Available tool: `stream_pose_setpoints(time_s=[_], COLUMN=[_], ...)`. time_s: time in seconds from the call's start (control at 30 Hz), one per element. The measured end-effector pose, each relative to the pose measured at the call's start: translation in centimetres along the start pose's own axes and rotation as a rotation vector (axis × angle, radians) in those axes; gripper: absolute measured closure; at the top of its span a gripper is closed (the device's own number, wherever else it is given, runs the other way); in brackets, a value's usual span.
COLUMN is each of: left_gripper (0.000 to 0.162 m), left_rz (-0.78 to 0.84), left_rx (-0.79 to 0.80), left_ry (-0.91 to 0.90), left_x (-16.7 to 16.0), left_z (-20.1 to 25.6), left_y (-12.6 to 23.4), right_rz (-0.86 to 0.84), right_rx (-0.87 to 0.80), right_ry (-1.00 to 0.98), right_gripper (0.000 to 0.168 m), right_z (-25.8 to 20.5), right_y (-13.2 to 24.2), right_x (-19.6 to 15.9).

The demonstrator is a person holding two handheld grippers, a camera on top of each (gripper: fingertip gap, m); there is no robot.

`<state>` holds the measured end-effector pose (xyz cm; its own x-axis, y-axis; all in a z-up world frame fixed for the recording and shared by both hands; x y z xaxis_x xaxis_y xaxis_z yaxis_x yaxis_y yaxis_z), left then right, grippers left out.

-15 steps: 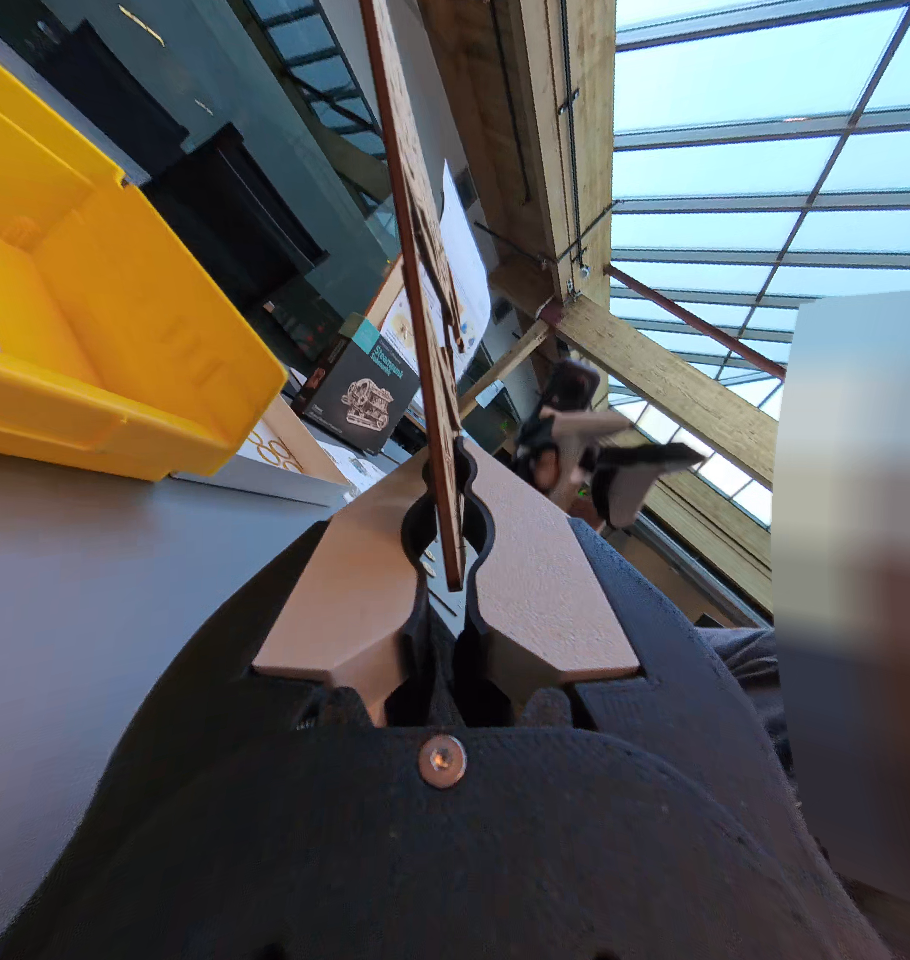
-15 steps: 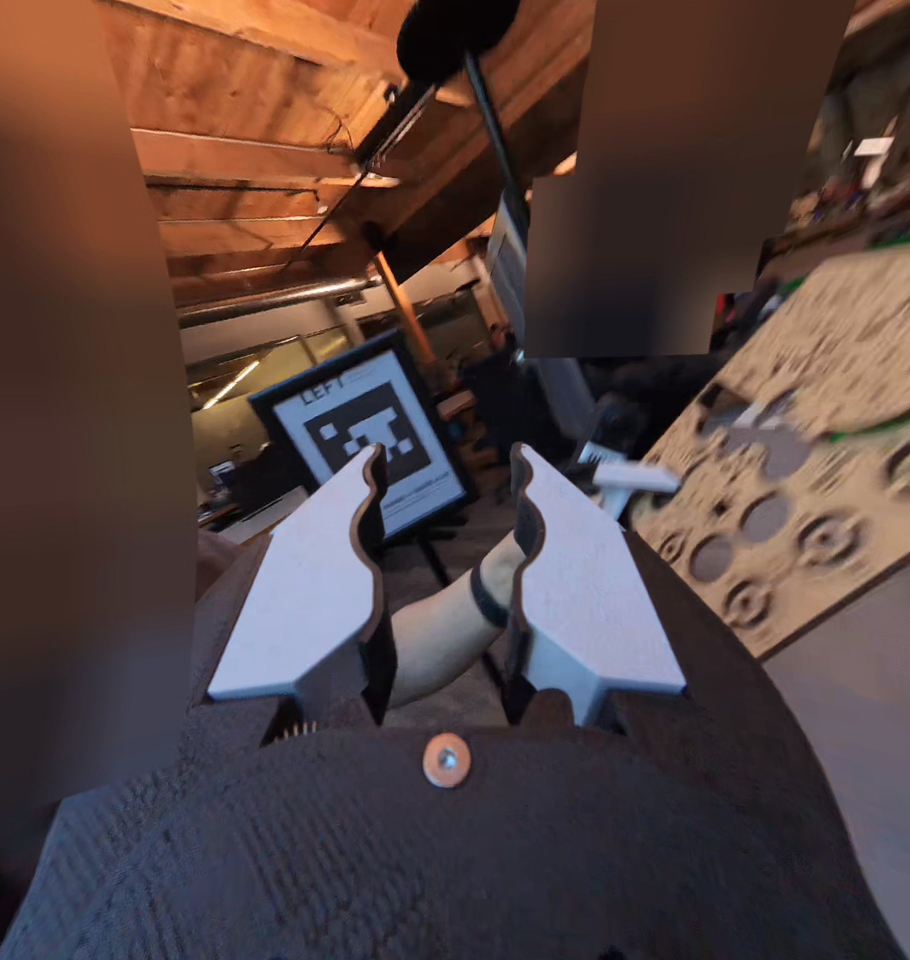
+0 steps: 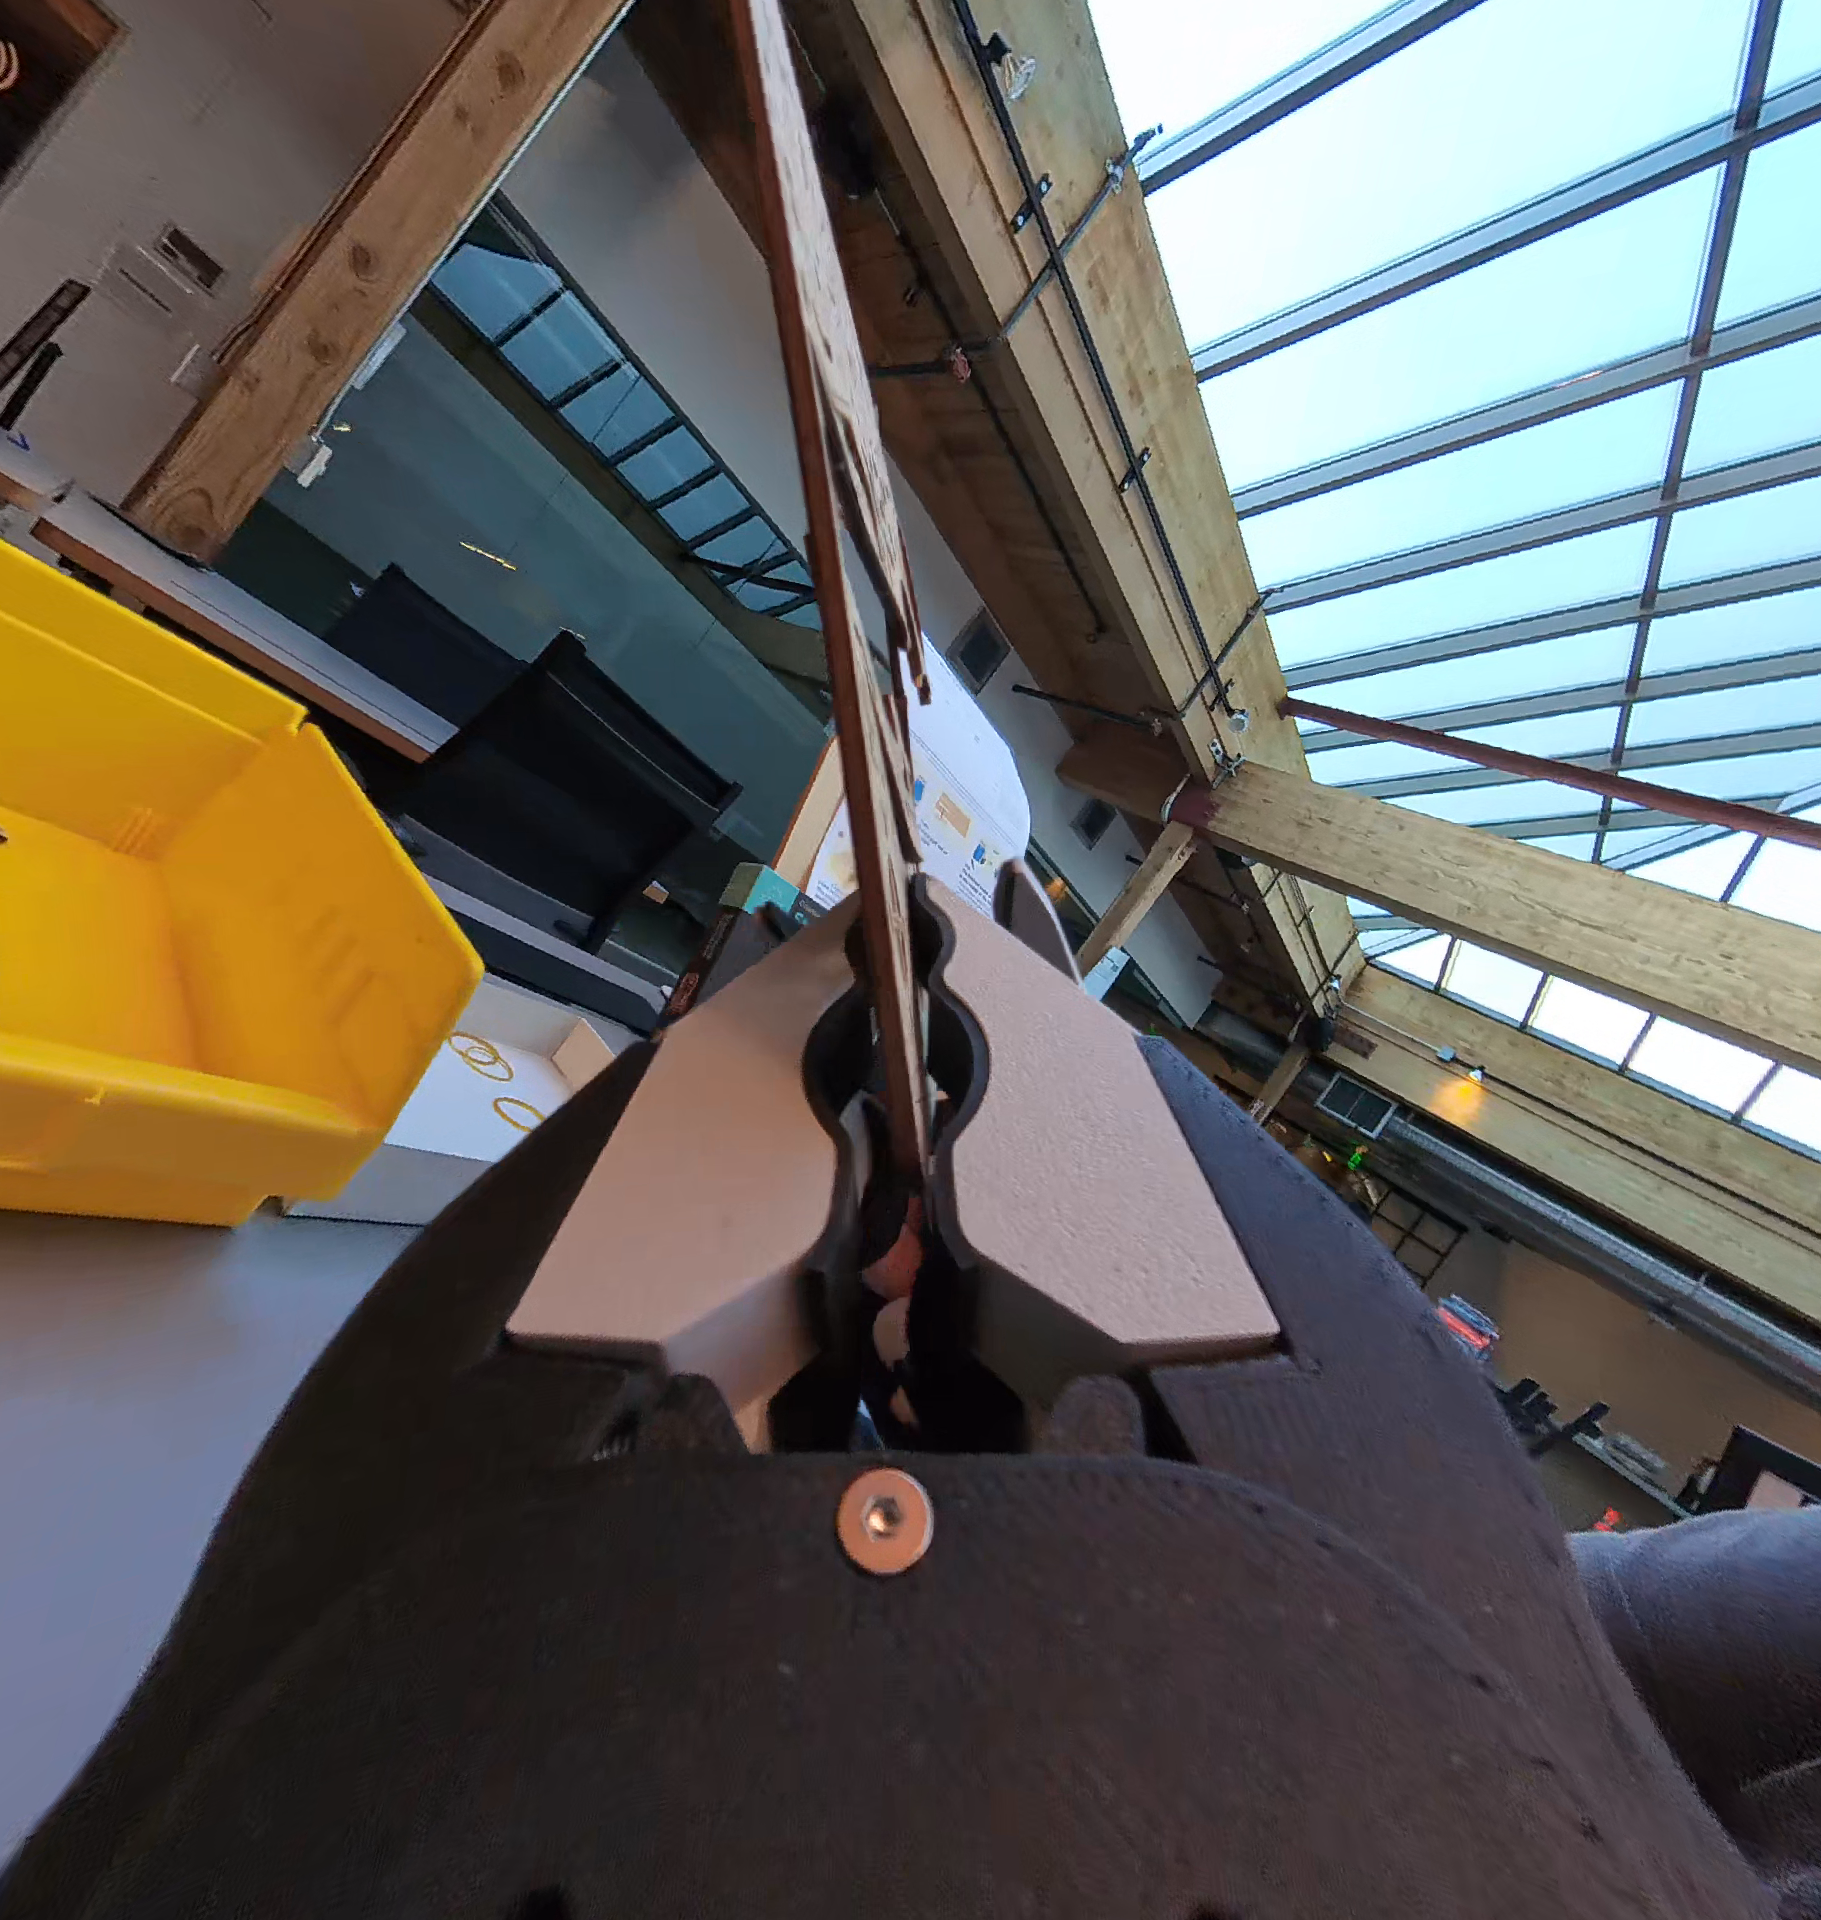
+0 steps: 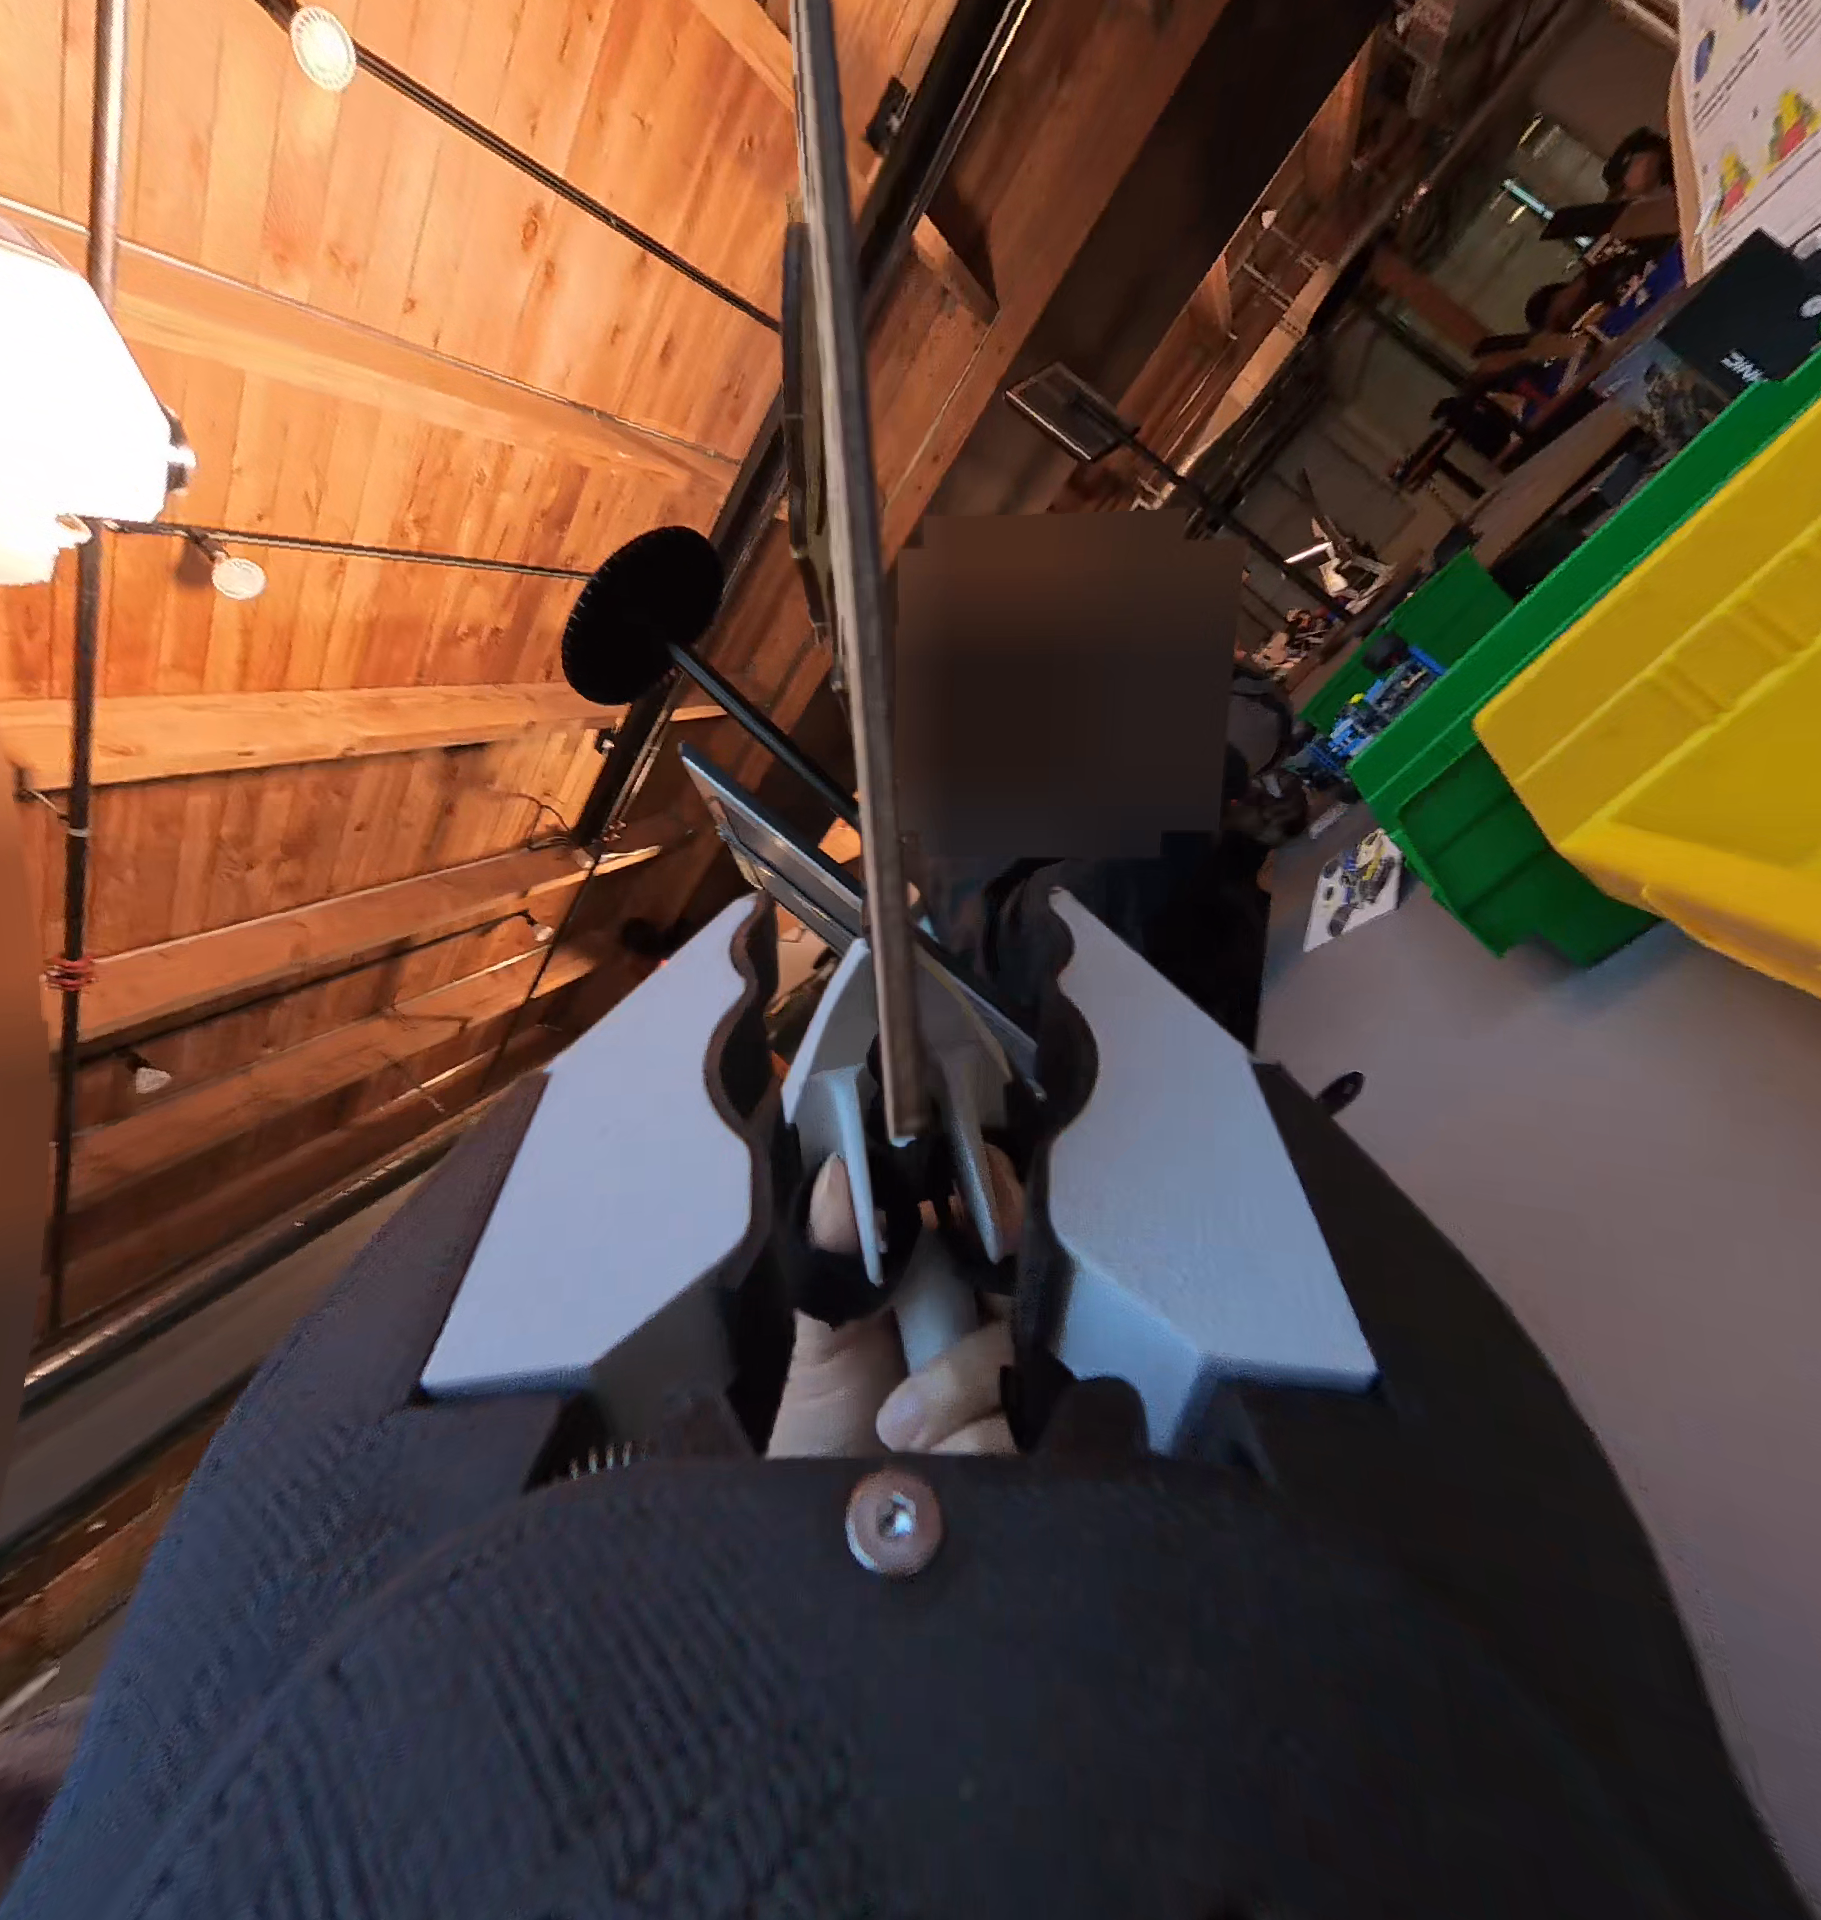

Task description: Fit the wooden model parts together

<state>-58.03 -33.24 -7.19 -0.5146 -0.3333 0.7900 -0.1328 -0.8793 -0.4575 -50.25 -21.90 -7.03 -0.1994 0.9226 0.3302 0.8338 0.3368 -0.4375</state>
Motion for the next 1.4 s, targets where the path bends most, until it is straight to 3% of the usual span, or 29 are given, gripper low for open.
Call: stream_pose_setpoints(time_s=[0.07,0.13,0.2,0.33,0.5,0.9,1.4], left_gripper=[0.161,0.161,0.158,0.135,0.159,0.158,0.159], left_rz=[-0.016,-0.049,-0.067,-0.073,-0.098,-0.118,-0.103], left_rx=[-0.005,-0.007,-0.015,-0.083,-0.081,-0.007,-0.085], left_ry=[0.015,0.010,-0.015,0.013,0.060,-0.077,-0.009], left_x=[-0.6,-1.1,-1.3,-1.5,-1.5,-1.6,-1.8], left_z=[-0.1,-0.3,-0.4,-0.3,-1.5,-1.0,-0.7], left_y=[-0.3,-0.6,-0.5,-0.4,-0.2,0.4,0.4], right_rz=[-0.023,-0.046,-0.065,-0.097,-0.166,-0.203,-0.208], right_rx=[0.068,0.039,0.036,0.015,0.022,0.011,0.062], right_ry=[-0.047,-0.077,-0.057,-0.017,0.059,0.053,0.132], right_gripper=[0.160,0.167,0.167,0.167,0.168,0.167,0.168], right_z=[0.1,0.8,1.1,1.7,1.7,2.1,1.5], right_y=[-0.2,-0.2,0.0,0.6,0.8,0.7,0.6], right_x=[0.0,0.1,0.3,0.6,0.5,0.3,-0.2])
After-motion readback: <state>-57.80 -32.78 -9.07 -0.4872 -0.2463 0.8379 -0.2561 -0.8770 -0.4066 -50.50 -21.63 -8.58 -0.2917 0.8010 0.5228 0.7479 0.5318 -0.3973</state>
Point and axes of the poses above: each gripper's, where its closed fingertips meet, y back along the fingers, x out of its top, z = x × y across the jaws, the point moved 8 cm from there along y, back along the fingers, and after that the axes turned 14 degrees about -y, right-handed, at the moved point
